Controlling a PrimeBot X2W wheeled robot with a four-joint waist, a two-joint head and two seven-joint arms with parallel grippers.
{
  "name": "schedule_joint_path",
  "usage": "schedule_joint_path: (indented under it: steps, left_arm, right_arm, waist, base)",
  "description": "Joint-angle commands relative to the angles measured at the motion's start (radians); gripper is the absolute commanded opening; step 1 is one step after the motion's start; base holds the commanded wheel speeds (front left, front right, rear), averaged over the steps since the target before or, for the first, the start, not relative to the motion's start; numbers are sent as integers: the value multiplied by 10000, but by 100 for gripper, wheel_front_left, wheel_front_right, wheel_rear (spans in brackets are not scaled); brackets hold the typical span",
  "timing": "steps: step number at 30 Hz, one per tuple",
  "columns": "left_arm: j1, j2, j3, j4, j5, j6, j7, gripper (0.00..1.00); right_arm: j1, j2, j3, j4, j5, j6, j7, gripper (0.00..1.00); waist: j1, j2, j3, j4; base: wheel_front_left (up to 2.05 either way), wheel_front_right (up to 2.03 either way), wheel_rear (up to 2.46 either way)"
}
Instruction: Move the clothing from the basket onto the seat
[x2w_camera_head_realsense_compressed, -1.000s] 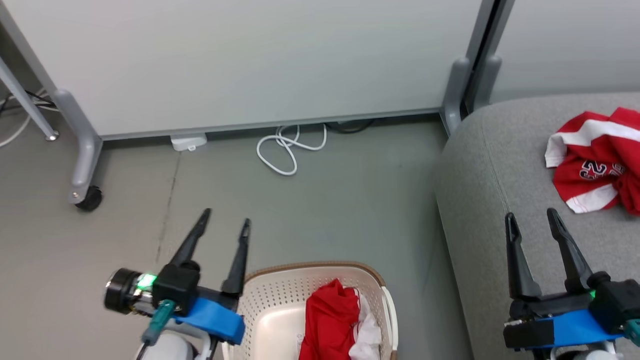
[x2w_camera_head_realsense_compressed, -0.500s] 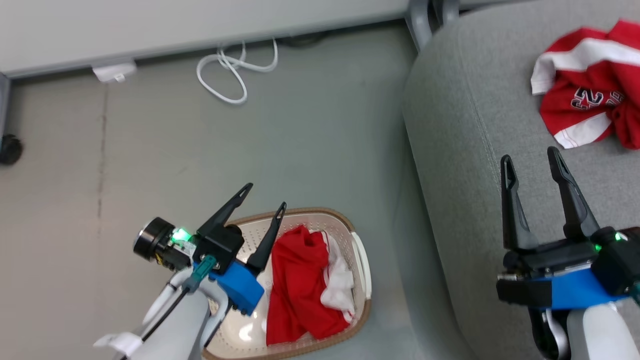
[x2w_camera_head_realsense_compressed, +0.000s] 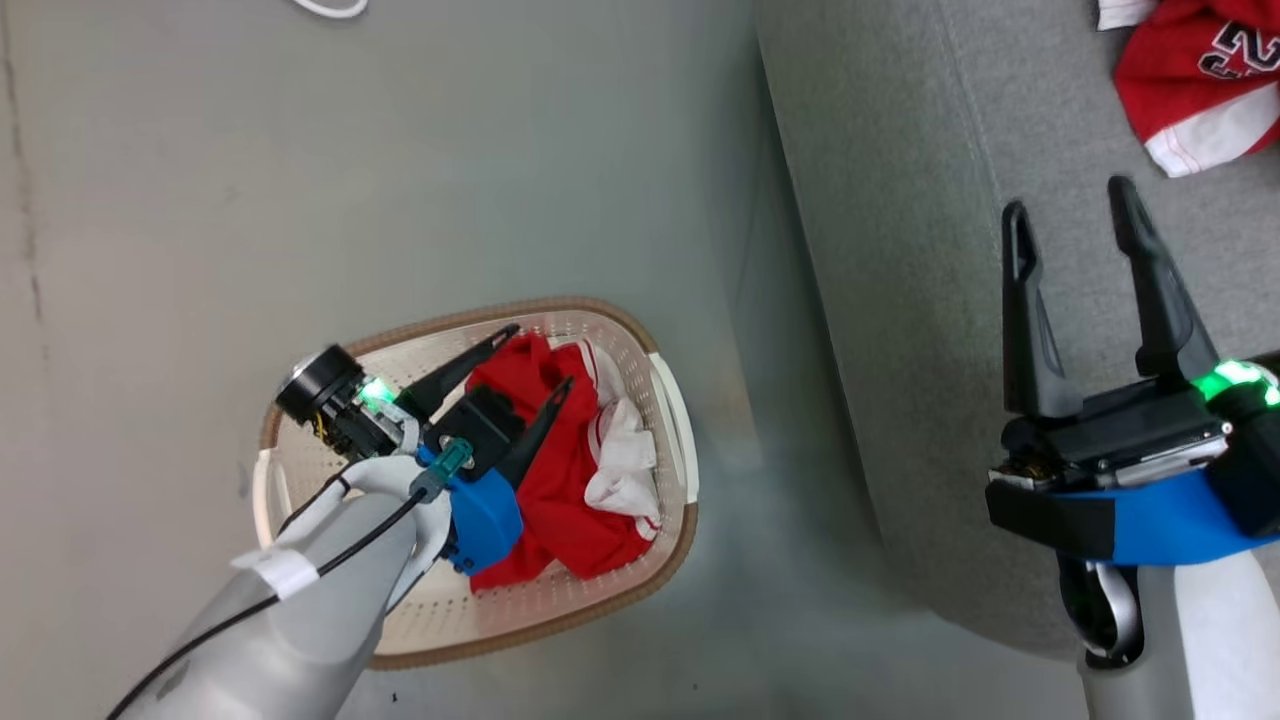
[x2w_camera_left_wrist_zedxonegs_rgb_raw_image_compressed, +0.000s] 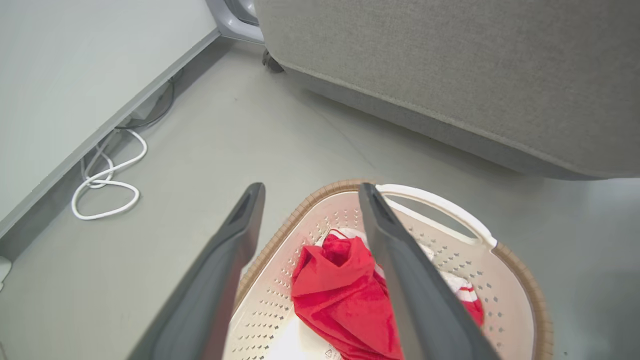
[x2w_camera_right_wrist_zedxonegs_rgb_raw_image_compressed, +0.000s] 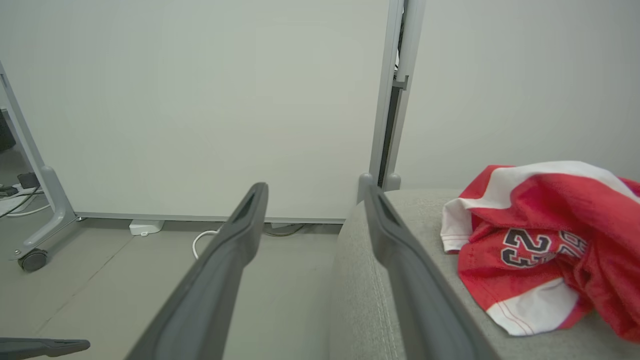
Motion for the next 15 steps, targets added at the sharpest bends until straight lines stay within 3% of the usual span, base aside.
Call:
schedule_joint_path:
  steps: [1, 15]
  left_arm:
    - [-276, 51, -157, 129, -52, -5, -26, 100]
    - [-2823, 199, -3618, 2194, -492, -5, -26, 100]
  right_arm:
    - [-185, -6, -10, -55, -30, 1, -33, 100]
    - [-1031, -6, 412, -514, -144, 1, -34, 100]
  waist:
    - [-2, 0, 251, 91]
    - [-2, 0, 2323, -252]
  base:
    - [0, 0, 0]
    - [0, 0, 0]
